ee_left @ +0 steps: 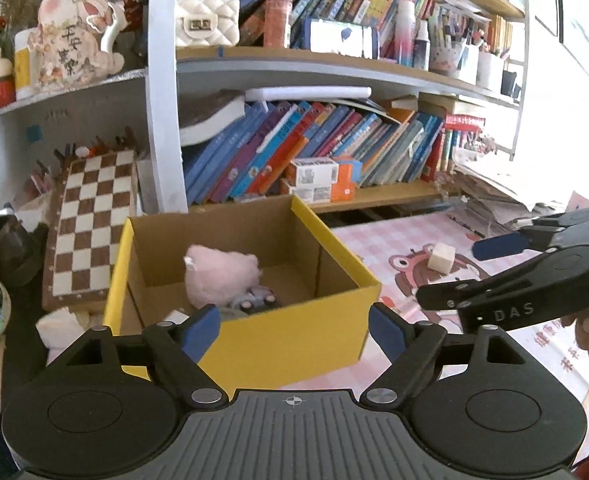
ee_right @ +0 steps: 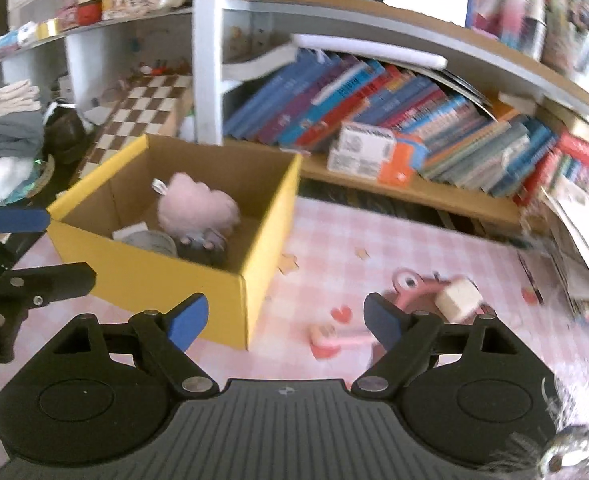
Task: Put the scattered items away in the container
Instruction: 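Withdraw both tools from the box toward the sponge block and pink knife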
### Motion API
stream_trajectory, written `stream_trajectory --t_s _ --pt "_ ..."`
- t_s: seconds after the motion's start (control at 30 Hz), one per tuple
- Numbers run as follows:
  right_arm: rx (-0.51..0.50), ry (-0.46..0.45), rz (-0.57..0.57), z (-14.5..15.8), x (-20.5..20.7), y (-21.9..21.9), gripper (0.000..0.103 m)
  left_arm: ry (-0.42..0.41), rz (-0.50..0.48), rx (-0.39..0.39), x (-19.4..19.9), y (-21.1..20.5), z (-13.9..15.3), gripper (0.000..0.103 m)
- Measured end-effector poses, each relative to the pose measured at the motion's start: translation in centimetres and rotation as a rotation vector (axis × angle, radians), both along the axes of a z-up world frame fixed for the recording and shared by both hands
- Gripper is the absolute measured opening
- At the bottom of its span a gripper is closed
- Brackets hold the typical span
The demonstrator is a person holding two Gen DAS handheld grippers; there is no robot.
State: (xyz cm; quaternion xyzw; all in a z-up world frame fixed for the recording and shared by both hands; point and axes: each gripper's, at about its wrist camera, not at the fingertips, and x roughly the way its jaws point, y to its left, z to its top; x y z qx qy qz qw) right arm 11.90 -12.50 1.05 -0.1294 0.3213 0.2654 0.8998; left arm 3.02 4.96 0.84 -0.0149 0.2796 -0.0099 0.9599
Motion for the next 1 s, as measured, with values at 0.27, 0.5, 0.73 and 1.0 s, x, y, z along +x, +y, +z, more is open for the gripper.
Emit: stream_trajectory --t_s 0.27,0.5,0.73,1.0 --pt "-0.017 0.045 -0.074 -1.6 -1.0 -2.8 0.086 0.034 -0.031 0.007 -0.1 -1.7 -0.9 0.084" --pt "-0.012 0.061 -0.12 -2.2 -1.7 -4.4 0.086 0.058 -0.052 0.009 -0.2 -3.2 -1.5 0.084" --pt "-0.005 0.061 -0.127 -2.3 -1.9 -5.1 0.087 0.084 -0.03 -0.001 -0.5 -3.9 -2.0 0.084" --pt "0.001 0.069 -0.113 -2.5 -1.5 -5.7 0.087 0.092 -0.014 0.011 -0.4 -5.0 -1.9 0.085"
